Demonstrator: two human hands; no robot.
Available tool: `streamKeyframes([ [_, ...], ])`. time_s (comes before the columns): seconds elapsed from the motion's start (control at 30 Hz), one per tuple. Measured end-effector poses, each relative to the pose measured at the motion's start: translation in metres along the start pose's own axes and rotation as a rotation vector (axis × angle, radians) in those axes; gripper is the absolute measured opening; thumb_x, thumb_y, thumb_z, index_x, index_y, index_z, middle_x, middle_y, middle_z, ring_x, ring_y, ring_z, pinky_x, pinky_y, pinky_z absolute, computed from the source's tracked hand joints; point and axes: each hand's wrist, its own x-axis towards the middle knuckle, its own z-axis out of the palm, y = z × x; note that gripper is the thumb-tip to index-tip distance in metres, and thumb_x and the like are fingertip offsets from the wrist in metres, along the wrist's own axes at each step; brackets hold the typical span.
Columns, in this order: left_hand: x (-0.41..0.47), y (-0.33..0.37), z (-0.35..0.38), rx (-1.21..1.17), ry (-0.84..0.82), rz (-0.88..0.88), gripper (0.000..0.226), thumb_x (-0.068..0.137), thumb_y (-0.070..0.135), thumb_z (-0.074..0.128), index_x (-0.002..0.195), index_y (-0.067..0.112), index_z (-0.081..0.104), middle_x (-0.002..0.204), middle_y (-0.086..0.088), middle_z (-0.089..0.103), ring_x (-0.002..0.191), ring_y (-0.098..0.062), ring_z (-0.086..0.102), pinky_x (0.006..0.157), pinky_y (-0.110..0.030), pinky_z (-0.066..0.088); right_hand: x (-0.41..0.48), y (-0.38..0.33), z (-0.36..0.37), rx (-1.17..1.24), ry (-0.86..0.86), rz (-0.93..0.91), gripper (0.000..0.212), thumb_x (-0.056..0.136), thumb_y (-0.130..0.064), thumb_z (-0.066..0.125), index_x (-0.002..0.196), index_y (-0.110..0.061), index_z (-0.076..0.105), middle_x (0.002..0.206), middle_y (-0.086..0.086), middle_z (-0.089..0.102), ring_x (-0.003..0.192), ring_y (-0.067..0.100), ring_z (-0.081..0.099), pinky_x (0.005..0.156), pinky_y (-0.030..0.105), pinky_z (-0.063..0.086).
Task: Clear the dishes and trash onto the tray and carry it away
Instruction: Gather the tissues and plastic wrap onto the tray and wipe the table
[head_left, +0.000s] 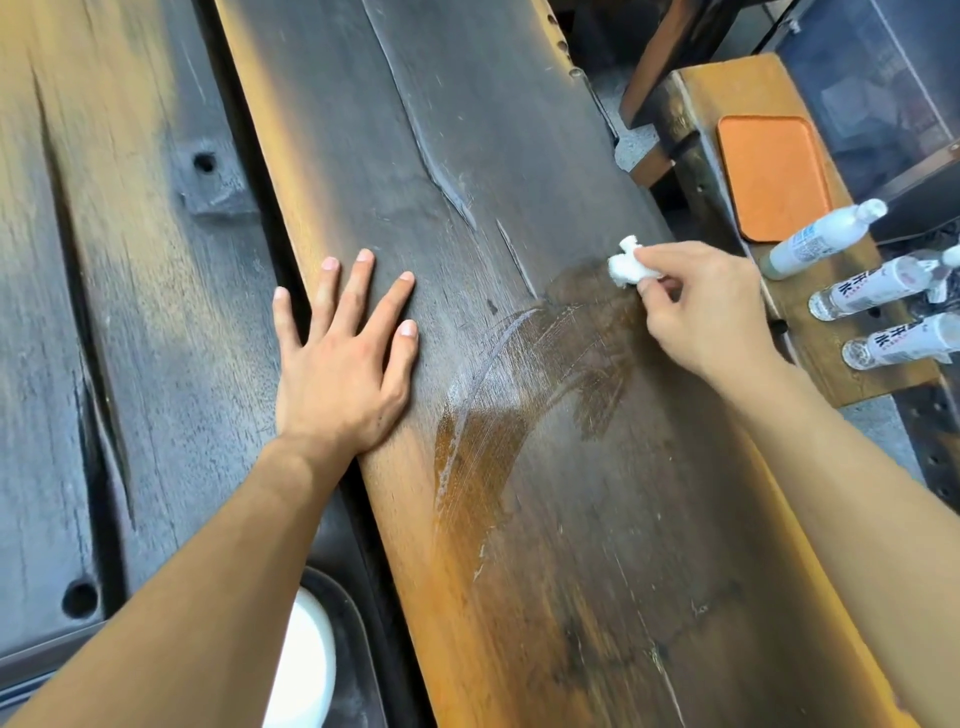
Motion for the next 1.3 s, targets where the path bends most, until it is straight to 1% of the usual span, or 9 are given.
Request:
streamKeyframes([
  [0.1,-0.001,0.001,0.0,-0.002,-0.004,-0.004,0.054,0.101,0.05,0.025,0.153,0.038,0.03,0.166,0.001,0.017,0.154,-0.025,0.009,0.118,-0.062,0.005,0.017,0.003,-0.006,0.367,-0.104,0.379,0.026,0.074,-0.024,0.072,0.097,-0.033,0.078,0.093,-0.001,0.078,0.085,0.018,0.073,0.096,0.039,0.054],
  [0.17,-0.001,0.001,-0.001,-0.006,-0.002,-0.003,0.054,0.101,0.05,0.026,0.153,0.038,0.03,0.166,0.001,0.018,0.153,-0.025,0.009,0.118,-0.062,0.005,0.024,0.004,-0.006,0.48,-0.102,0.437,0.025,0.07,-0.025,0.072,0.092,-0.034,0.078,0.09,-0.003,0.078,0.082,0.017,0.074,0.093,0.041,0.056],
  [0.33,0.0,0.001,-0.002,-0.018,-0.008,-0.001,0.055,0.101,0.051,0.025,0.153,0.037,0.03,0.166,0.001,0.017,0.153,-0.025,0.009,0.118,-0.063,0.005,0.024,-0.005,0.003,0.066,0.028,0.195,0.028,0.083,-0.024,0.062,0.106,-0.021,0.078,0.109,0.001,0.069,0.09,0.023,0.068,0.092,0.035,0.051],
  [0.57,0.0,0.0,-0.001,-0.017,-0.007,0.002,0.055,0.1,0.052,0.026,0.153,0.037,0.03,0.166,0.001,0.017,0.153,-0.025,0.01,0.118,-0.063,0.006,0.03,0.008,-0.001,0.007,0.032,0.005,0.032,0.087,-0.01,0.061,0.114,-0.021,0.075,0.106,0.006,0.07,0.082,0.025,0.067,0.086,0.038,0.054],
  [0.77,0.0,0.001,-0.002,-0.018,-0.008,0.002,0.055,0.1,0.052,0.027,0.153,0.037,0.031,0.166,0.001,0.018,0.153,-0.025,0.01,0.118,-0.063,0.006,0.028,0.009,0.002,-0.183,-0.005,-0.183,0.038,0.087,-0.022,0.05,0.113,-0.008,0.074,0.108,0.013,0.071,0.092,0.039,0.065,0.084,0.046,0.052],
  [1.0,0.0,0.001,-0.003,-0.015,-0.015,-0.002,0.055,0.1,0.052,0.027,0.153,0.038,0.03,0.166,0.002,0.017,0.153,-0.025,0.009,0.118,-0.063,0.005,0.027,0.005,0.009,-0.093,-0.022,-0.054,0.026,0.086,-0.021,0.067,0.109,-0.014,0.076,0.102,0.013,0.073,0.087,0.035,0.068,0.086,0.038,0.051],
  [1.17,0.0,0.001,-0.002,-0.018,-0.023,-0.006,0.056,0.1,0.053,0.026,0.153,0.038,0.029,0.166,0.002,0.016,0.154,-0.025,0.008,0.119,-0.062,0.004,-0.036,-0.038,0.015,0.076,-0.145,-0.307,0.017,0.083,-0.012,0.071,0.098,-0.01,0.079,0.093,0.009,0.073,0.08,0.032,0.069,0.076,0.038,0.056],
  [1.23,0.0,0.001,-0.003,-0.015,-0.02,-0.006,0.056,0.099,0.053,0.026,0.153,0.038,0.029,0.166,0.002,0.016,0.153,-0.025,0.009,0.119,-0.062,0.004,-0.053,-0.047,0.009,0.196,-0.283,-0.376,0.016,0.084,-0.011,0.073,0.099,-0.01,0.079,0.095,0.005,0.074,0.083,0.022,0.069,0.08,0.027,0.054],
  [1.3,0.0,0.001,-0.003,-0.022,-0.027,-0.007,0.056,0.1,0.053,0.026,0.153,0.039,0.028,0.166,0.002,0.015,0.154,-0.025,0.007,0.119,-0.062,0.003,-0.046,-0.044,-0.002,0.309,-0.243,-0.296,0.012,0.087,-0.015,0.075,0.097,-0.014,0.08,0.094,0.001,0.075,0.083,0.014,0.07,0.079,0.021,0.052],
])
